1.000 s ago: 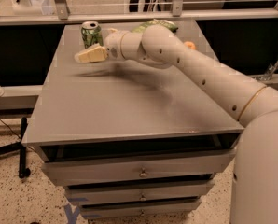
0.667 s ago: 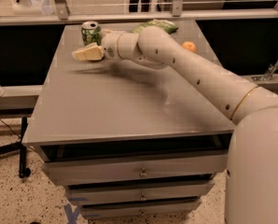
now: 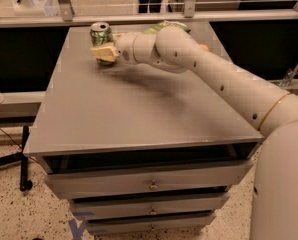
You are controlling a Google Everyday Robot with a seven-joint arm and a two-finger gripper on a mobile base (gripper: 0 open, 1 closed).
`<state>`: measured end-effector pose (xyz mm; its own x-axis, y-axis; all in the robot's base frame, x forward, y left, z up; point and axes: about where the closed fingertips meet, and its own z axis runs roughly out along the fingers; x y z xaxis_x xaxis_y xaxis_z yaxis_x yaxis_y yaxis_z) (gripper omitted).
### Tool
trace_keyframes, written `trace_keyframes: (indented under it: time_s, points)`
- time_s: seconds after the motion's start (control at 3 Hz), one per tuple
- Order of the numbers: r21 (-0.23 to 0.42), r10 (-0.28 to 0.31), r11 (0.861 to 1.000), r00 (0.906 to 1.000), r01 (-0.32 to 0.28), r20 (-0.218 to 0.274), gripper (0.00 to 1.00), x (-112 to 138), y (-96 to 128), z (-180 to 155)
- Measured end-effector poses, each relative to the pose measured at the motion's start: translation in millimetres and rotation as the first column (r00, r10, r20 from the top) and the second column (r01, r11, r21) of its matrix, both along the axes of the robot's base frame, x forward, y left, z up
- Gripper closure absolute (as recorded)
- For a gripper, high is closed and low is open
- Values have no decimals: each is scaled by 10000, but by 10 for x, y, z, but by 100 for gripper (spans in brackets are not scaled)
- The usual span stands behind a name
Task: Knock green can over
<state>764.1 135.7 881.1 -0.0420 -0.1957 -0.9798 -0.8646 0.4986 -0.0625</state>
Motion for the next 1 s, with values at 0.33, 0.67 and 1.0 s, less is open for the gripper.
trace_keyframes:
  time_s: [0.33, 0.67, 1.0]
  points:
    - [-464, -70, 9989, 9998, 79, 188, 85, -51, -349, 237]
    - [-1195, 204, 9927, 9995, -175, 229, 100, 45, -605, 469]
    - [-1990, 337, 9796, 9992, -290, 204, 100, 221, -828, 766]
